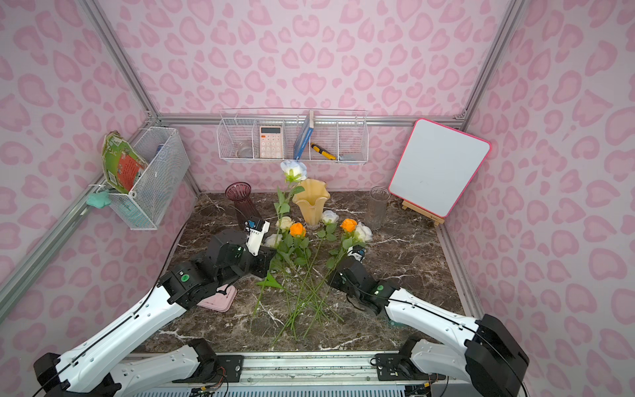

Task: Arrange the flowers in different vases according to their colors
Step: Pick up the flower at the center of the board, then insert the flower into the vase.

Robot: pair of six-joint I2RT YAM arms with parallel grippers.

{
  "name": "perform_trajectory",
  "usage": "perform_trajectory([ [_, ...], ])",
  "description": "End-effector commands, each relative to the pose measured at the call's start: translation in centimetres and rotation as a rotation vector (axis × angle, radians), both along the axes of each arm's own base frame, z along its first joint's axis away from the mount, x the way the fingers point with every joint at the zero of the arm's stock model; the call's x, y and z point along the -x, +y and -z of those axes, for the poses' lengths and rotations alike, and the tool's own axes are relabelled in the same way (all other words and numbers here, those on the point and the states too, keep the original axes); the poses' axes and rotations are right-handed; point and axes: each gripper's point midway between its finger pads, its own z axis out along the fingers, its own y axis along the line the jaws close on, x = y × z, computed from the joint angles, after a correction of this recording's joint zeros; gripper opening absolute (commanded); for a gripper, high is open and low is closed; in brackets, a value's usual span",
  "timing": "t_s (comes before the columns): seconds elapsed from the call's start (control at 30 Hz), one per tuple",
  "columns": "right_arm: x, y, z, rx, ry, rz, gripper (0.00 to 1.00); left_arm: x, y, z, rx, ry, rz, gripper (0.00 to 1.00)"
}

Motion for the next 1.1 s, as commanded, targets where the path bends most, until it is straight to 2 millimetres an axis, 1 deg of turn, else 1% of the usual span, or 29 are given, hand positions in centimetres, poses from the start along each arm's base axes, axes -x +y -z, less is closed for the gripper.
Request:
perform_trajectory([
  [0.0, -0.1, -2.0, -2.2, 0.099, -0.064, 0.019, 0.0, -2.0, -0.3, -4.5, 0.012, -0.172, -0.021, 0.0],
  [0.1, -0.6, -2.4, -6.1, 0.114, -0.144, 0.015, 0.0, -3.4, -0.7, -7.8, 0.023, -0.265, -0.04, 0.0],
  [0.17, -1.4, -2.4, -8.9, 0.14, -0.216, 0.017, 0.0, -4.6, -1.4, -10.2, 0.039, -0.344, -0.044, 0.0],
  [0.23, -2.4, -3.1, -11.5, 0.198, -0.277, 0.041, 0.0, -5.9, -2.0, -12.6, 0.052, -0.434, -0.059, 0.0],
  [0.33, -4.0, -4.1, -14.2, 0.237, -0.333, 0.069, 0.0, -8.0, -3.4, -16.0, 0.088, -0.621, -0.068, 0.0],
  [0.43, -5.6, -5.0, -16.7, 0.246, -0.385, 0.09, 0.0, -10.7, -4.5, -18.3, 0.063, -0.714, -0.101, 0.0],
  [0.47, -6.2, -5.2, -17.5, 0.255, -0.405, 0.094, 0.0, -11.6, -4.8, -18.7, 0.061, -0.739, -0.11, 0.0],
  [0.5, -6.7, -5.5, -18.3, 0.262, -0.421, 0.104, 0.0, -12.0, -4.8, -20.5, 0.087, -0.787, -0.127, 0.0],
  [0.57, -8.1, -5.6, -20.1, 0.274, -0.469, 0.113, 0.0, -13.8, -4.6, -21.8, 0.111, -0.835, -0.159, 0.0],
  [0.6, -8.6, -5.5, -20.9, 0.275, -0.49, 0.112, 0.0, -14.4, -4.5, -22.3, 0.12, -0.852, -0.173, 0.0],
  [0.67, -10.4, -5.2, -22.6, 0.296, -0.526, 0.113, 0.0, -16.0, -4.0, -23.2, 0.14, -0.891, -0.209, 0.0],
  [0.7, -11.4, -4.8, -24.1, 0.304, -0.562, 0.114, 0.0, -16.8, -3.7, -23.4, 0.147, -0.908, -0.227, 0.0],
  [0.8, -14.4, -4.0, -26.2, 0.343, -0.602, 0.122, 0.0, -19.0, -2.6, -24.1, 0.149, -0.939, -0.273, 0.0],
  [0.87, -16.8, -3.6, -27.7, 0.338, -0.64, 0.134, 0.0, -20.5, -3.2, -23.6, 0.222, -0.905, -0.234, 0.0],
  [0.93, -18.7, -3.5, -28.9, 0.346, -0.675, 0.156, 0.0, -21.4, -3.7, -23.2, 0.245, -0.913, -0.23, 0.0],
  [1.0, -20.5, -3.1, -29.9, 0.346, -0.699, 0.16, 0.0, -22.3, -4.3, -22.3, 0.264, -0.893, -0.221, 0.0],
  [1.03, -21.5, -2.9, -29.9, 0.351, -0.704, 0.157, 0.0, -22.9, -4.6, -21.6, 0.279, -0.875, -0.218, 0.0],
  [1.07, -22.0, -2.8, -30.5, 0.353, -0.718, 0.162, 0.0, -23.2, -4.7, -21.1, 0.29, -0.864, -0.216, 0.0],
])
